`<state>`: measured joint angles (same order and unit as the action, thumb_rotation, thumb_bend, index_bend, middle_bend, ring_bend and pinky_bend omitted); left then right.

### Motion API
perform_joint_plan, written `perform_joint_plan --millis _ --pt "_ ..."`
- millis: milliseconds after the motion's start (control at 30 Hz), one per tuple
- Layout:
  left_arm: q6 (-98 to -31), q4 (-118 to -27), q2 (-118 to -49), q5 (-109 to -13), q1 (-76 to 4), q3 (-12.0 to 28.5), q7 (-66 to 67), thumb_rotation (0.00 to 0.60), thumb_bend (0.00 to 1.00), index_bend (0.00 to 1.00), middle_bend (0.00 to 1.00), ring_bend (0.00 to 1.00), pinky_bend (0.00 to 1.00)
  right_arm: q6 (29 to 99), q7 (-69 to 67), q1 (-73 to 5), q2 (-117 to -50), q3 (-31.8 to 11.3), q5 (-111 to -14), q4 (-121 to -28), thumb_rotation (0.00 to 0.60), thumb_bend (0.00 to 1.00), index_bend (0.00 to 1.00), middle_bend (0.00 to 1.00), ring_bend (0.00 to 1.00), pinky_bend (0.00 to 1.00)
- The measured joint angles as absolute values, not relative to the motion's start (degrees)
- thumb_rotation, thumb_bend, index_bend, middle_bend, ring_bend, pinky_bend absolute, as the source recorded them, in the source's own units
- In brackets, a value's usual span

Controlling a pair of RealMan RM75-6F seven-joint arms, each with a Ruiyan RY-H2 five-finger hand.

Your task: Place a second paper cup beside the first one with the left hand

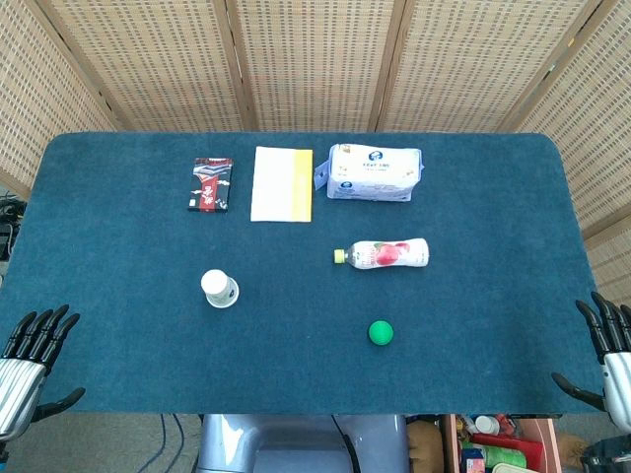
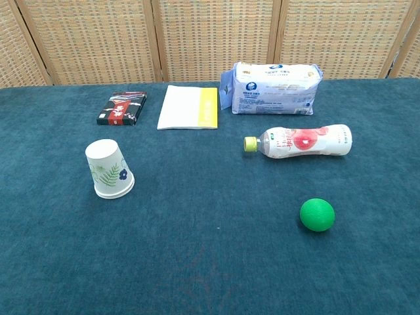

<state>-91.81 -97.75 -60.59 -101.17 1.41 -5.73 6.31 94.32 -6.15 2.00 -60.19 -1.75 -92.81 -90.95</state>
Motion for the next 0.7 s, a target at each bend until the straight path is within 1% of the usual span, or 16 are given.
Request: perform_joint_plan --millis 467,700 --pt "-91.34 -97.7 -60.62 -101.05 1.24 -5.72 6.06 0.6 0.05 0.0 0.0 0.0 0.0 94.29 -6.36 2.06 -60.03 -1.74 -92.7 -91.27 0.6 0.0 0.0 0.0 0.0 0.0" --pt "-87.38 -97.91 -60.62 -100.05 -1.4 -4.92 4.43 0.6 0.05 0.0 0.0 0.0 0.0 93.88 -7.3 1.85 -59.6 -1.84 -92.5 -91.58 0.6 0.0 0.0 0.0 0.0 0.0"
